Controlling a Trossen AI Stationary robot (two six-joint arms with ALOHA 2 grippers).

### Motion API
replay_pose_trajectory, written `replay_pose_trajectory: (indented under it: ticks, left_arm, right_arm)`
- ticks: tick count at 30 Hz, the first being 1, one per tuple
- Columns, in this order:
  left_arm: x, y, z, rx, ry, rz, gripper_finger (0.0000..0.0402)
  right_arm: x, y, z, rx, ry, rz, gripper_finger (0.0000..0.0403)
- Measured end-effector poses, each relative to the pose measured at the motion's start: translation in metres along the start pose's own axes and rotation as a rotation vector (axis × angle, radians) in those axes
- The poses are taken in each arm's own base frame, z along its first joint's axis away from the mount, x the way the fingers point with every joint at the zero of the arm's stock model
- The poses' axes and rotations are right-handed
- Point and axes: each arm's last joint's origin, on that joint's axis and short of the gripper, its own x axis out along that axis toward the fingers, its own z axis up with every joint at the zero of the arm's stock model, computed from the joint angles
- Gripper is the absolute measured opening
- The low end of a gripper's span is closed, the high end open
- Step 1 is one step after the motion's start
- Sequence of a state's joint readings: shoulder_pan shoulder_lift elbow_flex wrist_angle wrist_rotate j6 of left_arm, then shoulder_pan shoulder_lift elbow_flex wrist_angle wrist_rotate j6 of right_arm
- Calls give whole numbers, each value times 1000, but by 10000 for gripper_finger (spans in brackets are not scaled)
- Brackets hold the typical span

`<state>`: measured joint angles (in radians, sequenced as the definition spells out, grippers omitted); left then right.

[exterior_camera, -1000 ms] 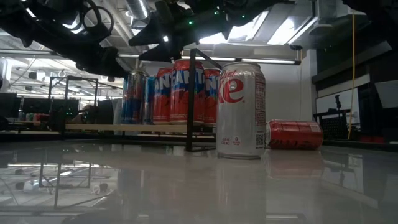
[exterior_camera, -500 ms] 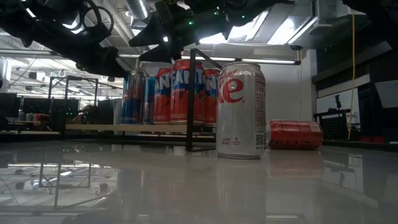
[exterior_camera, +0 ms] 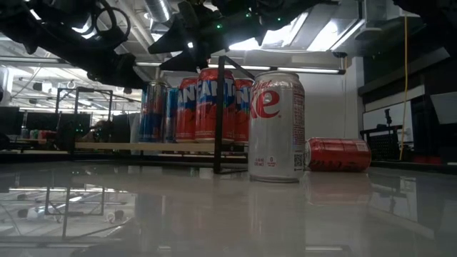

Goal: Pick and place cans onto a shelf
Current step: Put the blue and white soda can on the shelf aligned with the other blue and white soda cans

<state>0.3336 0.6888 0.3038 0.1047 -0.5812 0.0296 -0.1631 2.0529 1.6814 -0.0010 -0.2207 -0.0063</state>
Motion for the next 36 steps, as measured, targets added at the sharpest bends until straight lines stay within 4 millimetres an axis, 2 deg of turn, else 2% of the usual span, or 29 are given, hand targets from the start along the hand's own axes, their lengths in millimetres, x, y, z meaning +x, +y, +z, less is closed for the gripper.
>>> replay_pose_trajectory:
  ticks: [4,13,20,27,32,36]
  left_arm:
    - [0,0,0,0,0,0,188]
    - [0,-1,0,-1,-2,-26,188]
    - [0,-1,0,0,-1,-25,188]
    - [0,-1,0,2,2,-27,188]
    - [0,-1,0,4,4,-27,188]
    - [0,-1,0,4,4,-29,188]
  right_arm:
    - [0,-1,0,0,0,-22,306]
    - [2,-2,-2,0,-5,-47,171]
    - [16,-6,-18,6,26,-50,94]
    - [20,-7,-20,2,9,-80,46]
    - [20,-8,-20,2,6,-86,25]
    - [20,-10,-20,2,9,-157,12]
